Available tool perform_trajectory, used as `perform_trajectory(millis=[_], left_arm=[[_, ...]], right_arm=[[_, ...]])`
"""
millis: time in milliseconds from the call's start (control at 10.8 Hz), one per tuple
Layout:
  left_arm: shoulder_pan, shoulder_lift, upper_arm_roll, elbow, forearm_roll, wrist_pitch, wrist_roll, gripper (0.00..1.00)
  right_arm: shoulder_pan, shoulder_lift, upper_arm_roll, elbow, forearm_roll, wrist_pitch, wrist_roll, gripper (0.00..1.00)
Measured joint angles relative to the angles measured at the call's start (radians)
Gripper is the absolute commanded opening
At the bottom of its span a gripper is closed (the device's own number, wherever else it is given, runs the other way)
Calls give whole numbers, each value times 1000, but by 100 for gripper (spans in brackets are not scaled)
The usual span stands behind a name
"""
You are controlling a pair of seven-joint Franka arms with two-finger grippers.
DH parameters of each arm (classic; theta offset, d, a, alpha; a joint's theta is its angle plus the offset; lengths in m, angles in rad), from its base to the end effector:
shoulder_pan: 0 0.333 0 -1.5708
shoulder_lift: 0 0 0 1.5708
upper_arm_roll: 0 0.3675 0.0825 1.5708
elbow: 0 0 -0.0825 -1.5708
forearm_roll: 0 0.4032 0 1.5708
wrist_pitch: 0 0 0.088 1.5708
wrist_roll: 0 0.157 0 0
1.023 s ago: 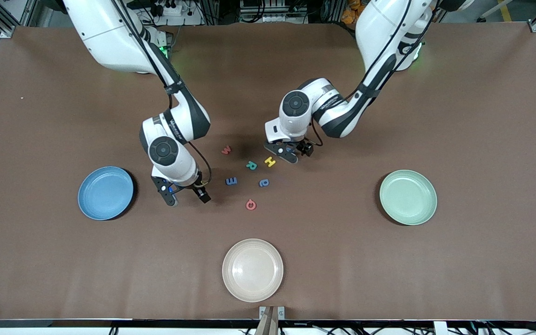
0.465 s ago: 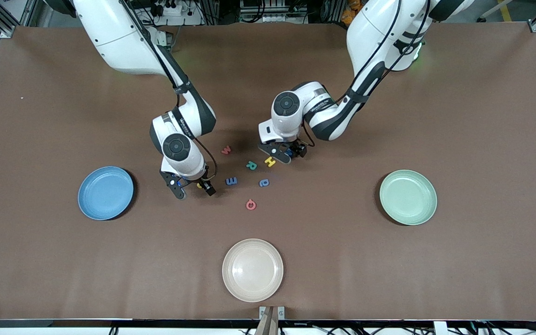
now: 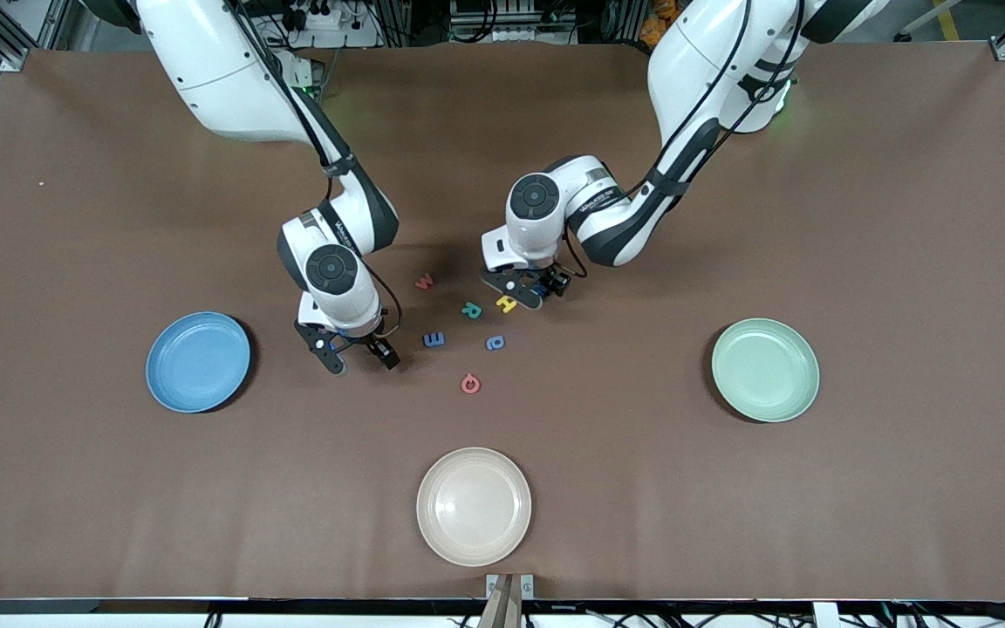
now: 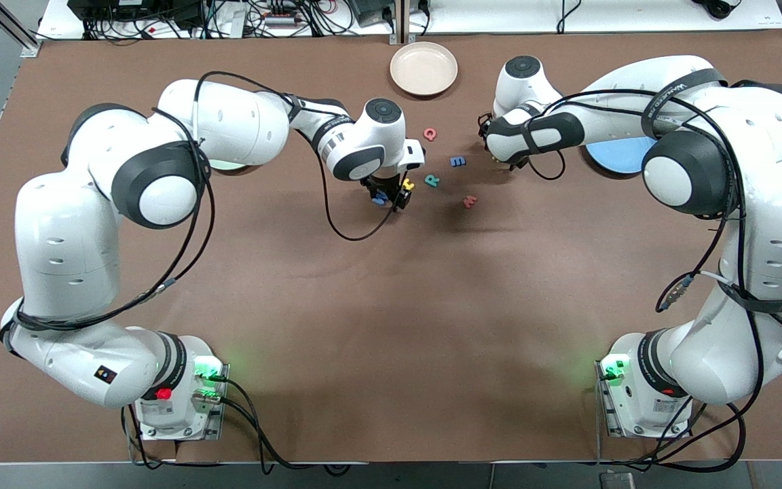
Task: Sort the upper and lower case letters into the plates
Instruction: 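Grasp the yellow u with the right gripper while the left gripper grasps the blue W, then drop the u in the blue plate while the left gripper drops W on green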
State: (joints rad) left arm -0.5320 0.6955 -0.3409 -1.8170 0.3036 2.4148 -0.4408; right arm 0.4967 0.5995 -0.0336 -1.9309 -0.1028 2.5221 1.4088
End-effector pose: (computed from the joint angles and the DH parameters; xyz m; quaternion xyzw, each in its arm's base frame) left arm 0.4550 -0.5094 0.1427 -0.9556 0.2938 0.0233 0.0038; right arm 0.5923 0.2940 0.1496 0.9091 -0.4147 0.0290 0.0267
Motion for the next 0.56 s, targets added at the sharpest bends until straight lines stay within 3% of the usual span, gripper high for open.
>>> perform_trajectory(millis=[93, 186, 558], left_arm=[[0, 0, 0, 4, 10, 0, 0, 10], [0, -1, 0, 8, 25, 0, 0, 0], [37, -19, 13, 16, 37, -10, -38, 0]], right_arm=[[0, -4, 0, 0, 0, 1, 0, 100], [0, -7, 0, 0, 0, 2, 0, 100], [0, -12, 0, -4, -1, 3, 0, 100]])
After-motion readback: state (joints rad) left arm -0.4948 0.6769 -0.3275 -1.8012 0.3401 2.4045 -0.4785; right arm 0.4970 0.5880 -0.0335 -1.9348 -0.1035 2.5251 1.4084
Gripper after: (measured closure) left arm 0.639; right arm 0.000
